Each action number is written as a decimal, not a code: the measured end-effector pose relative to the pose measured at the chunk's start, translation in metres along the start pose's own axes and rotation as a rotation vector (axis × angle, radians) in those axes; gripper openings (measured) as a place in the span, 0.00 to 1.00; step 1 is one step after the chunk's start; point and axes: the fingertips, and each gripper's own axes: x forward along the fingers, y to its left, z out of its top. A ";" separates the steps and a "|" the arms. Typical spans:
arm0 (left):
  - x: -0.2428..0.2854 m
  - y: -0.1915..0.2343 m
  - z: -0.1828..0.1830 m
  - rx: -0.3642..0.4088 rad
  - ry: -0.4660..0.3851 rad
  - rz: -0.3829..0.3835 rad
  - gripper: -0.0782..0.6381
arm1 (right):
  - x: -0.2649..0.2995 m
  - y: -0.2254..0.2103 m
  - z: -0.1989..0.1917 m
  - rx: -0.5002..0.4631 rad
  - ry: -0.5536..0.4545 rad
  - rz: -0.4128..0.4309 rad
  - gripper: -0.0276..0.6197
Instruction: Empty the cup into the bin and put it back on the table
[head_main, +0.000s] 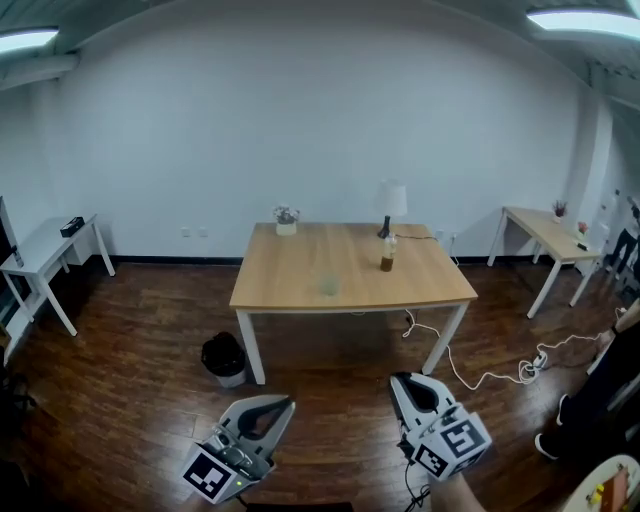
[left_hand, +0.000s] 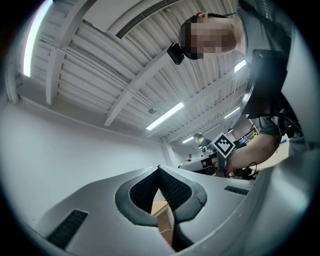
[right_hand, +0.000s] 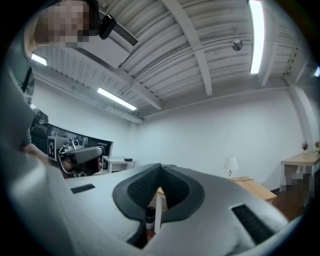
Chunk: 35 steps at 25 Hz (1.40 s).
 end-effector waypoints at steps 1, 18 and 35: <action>0.000 0.007 -0.004 -0.001 0.000 -0.006 0.10 | 0.009 -0.002 -0.001 0.013 0.005 -0.007 0.04; 0.040 0.098 -0.080 -0.028 0.023 0.000 0.10 | 0.124 -0.056 -0.021 0.015 0.022 0.010 0.04; 0.163 0.193 -0.163 0.007 0.078 0.082 0.10 | 0.241 -0.176 -0.037 0.021 0.019 0.149 0.04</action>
